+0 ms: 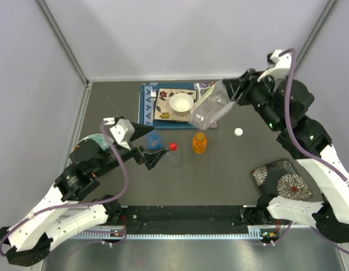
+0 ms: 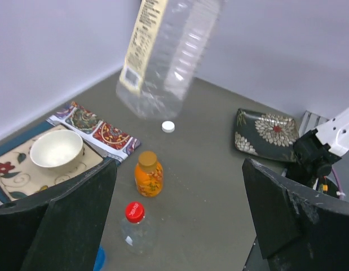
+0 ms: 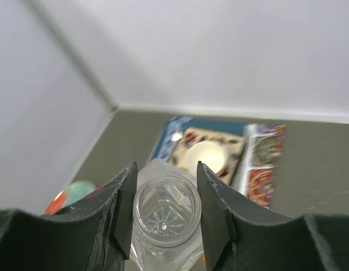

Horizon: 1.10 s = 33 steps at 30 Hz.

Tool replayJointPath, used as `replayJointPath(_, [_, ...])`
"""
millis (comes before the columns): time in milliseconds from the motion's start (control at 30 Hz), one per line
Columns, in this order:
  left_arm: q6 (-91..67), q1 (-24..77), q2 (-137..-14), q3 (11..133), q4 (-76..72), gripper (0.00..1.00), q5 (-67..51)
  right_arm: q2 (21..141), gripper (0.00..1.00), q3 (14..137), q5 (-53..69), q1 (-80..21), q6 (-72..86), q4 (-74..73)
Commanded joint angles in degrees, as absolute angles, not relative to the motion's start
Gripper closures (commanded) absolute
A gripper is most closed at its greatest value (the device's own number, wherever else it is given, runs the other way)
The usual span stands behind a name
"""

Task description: Unscrew the bottle caps

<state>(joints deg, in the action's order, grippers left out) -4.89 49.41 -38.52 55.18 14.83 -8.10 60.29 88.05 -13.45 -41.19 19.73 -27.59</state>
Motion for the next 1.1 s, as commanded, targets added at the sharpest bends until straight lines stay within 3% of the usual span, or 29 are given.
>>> replayJointPath(0, [-4.7, 49.3, -35.6, 54.9, 16.3, 0.02, -4.9, 67.2, 1.0, 95.6, -33.7, -36.7, 13.4, -28.8])
replayJointPath(267, [-8.6, 49.3, -32.2, 49.1, 13.5, 0.02, -8.0, 80.1, 1.0, 96.9, -39.0, -18.2, 20.2, -27.3])
replayJointPath(433, [-11.3, 49.3, -29.8, 45.0, 9.6, 0.02, -9.8, 85.2, 1.0, 91.5, -40.7, -14.8, 17.4, -14.5])
replayJointPath(700, [-10.7, 49.4, -28.5, 42.1, 10.1, 0.02, -7.9, 97.1, 1.0, 97.5, -42.9, -13.4, 13.5, -14.6])
replayJointPath(1067, [-13.3, 49.3, -29.8, 38.6, 6.3, 0.02, -9.5, 103.6, 1.0, 94.8, -40.1, -12.7, 17.6, -14.9])
